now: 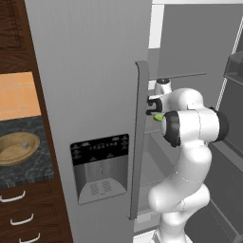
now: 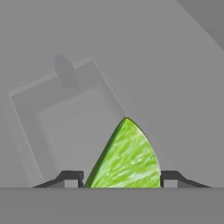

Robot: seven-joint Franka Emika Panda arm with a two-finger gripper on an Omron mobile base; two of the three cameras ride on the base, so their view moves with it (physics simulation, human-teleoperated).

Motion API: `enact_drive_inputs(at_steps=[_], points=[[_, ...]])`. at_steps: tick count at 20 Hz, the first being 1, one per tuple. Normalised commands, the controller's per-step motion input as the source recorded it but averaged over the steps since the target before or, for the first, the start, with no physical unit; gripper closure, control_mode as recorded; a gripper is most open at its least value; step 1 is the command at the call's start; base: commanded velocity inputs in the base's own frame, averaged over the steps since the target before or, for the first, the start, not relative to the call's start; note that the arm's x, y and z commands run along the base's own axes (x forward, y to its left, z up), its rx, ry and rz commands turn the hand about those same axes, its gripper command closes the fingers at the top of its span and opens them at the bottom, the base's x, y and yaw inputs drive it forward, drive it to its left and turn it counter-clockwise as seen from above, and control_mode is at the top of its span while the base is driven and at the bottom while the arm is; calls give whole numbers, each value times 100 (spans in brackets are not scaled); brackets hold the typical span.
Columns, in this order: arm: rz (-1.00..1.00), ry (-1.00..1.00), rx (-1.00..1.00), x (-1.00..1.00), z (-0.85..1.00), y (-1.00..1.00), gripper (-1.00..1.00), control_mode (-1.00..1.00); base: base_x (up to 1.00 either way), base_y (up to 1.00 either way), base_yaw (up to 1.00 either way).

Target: Grab a lemon wedge from the fridge and one ice cube from the ice bowl, and put them in the glass of lemonade.

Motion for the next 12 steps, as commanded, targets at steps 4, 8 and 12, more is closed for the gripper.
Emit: enact_drive_inputs(at_steps=[4,8,12], points=[[2,-3,1,-73,-7,0,100,-100,0,0,0],[7,-14,0,-44,-27,0,100,-100,0,0,0],[5,-4,0,-63,27,0,100,-100,0,0,0]])
